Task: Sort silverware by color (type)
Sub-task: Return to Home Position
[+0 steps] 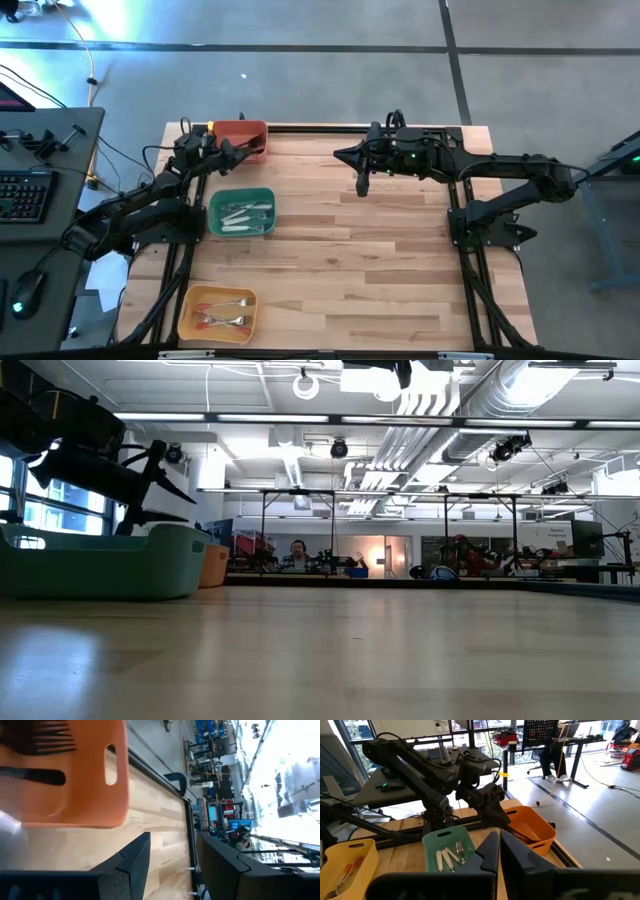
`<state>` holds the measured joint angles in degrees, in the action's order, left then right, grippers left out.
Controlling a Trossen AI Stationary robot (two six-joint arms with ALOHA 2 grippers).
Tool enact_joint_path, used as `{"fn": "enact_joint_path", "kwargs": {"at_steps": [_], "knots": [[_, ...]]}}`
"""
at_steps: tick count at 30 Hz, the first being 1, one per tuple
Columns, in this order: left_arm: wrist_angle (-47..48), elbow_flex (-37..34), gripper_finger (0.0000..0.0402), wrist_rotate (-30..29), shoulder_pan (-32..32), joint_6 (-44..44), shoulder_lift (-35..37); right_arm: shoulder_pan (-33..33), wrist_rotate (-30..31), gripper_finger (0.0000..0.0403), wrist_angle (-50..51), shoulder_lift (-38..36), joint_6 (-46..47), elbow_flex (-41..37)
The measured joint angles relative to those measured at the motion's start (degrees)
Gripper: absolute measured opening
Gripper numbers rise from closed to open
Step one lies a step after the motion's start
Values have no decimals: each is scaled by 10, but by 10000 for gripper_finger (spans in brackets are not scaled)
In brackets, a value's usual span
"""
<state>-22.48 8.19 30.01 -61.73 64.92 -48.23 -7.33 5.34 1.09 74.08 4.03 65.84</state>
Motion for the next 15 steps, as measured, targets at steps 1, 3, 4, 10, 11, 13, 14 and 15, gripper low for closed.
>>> {"fn": "enact_joint_path", "kwargs": {"at_steps": [1,3,4,10,11,13,14,15], "knots": [[1,0,152,5,-4,-4,4,0,0,0,0,0,0,0],[5,0,152,17,-14,-16,13,0,0,0,3,0,0,0],[9,0,152,21,-19,-22,17,0,0,0,4,0,0,0],[29,0,152,57,-47,-50,40,0,0,0,5,0,0,0],[33,0,152,63,-50,-56,45,0,0,0,5,0,0,0],[38,0,152,74,-53,-67,53,0,0,0,5,0,0,0],[39,0,152,80,-54,-70,58,0,0,0,5,0,0,0],[38,0,152,83,-54,-72,63,0,0,0,5,0,0,0]]}}
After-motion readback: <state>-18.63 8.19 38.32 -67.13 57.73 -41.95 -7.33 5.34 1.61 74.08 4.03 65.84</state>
